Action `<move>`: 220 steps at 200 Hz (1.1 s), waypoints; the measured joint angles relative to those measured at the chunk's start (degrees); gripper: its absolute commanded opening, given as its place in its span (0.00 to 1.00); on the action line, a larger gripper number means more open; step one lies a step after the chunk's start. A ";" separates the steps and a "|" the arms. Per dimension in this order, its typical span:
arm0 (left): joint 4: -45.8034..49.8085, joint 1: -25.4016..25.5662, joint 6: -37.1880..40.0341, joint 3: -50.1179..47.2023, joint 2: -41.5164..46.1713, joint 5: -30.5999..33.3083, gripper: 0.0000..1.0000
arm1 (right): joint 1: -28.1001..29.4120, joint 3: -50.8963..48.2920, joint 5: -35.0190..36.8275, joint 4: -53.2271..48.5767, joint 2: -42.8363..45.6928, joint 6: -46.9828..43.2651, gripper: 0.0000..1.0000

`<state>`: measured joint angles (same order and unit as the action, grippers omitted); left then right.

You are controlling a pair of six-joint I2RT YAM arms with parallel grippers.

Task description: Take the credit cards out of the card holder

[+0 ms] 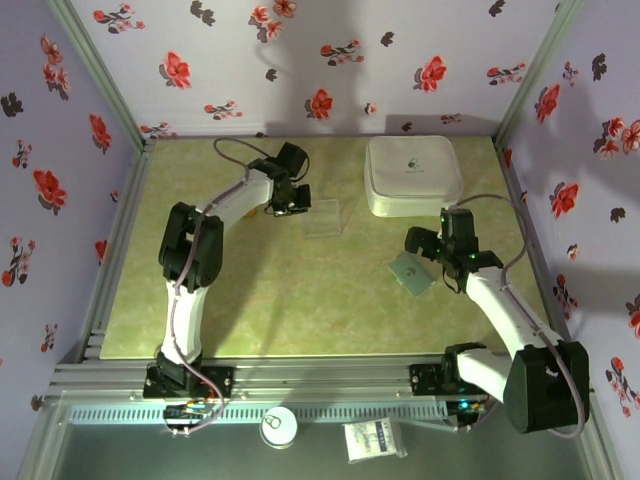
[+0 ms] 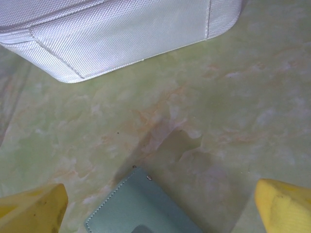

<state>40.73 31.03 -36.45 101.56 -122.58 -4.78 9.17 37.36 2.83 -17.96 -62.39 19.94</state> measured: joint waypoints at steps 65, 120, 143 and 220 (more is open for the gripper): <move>0.02 0.28 -0.52 3.19 -2.19 -0.94 0.08 | 0.00 0.00 -0.24 0.00 -0.35 0.00 0.99; 0.04 0.44 -0.50 3.26 -2.21 -1.36 0.14 | 0.00 0.02 -1.62 -0.07 -0.59 0.02 0.99; 0.04 0.48 -0.48 3.30 -2.19 -1.40 0.16 | 0.00 0.02 -2.71 -0.61 -1.62 0.13 0.99; -0.35 0.48 0.85 -1.84 5.18 -1.51 0.25 | 0.00 1.55 -6.36 -4.81 -9.20 1.40 0.99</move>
<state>40.38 31.51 -35.59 99.72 -117.40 -6.28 9.17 38.92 -3.53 -22.76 -71.59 21.34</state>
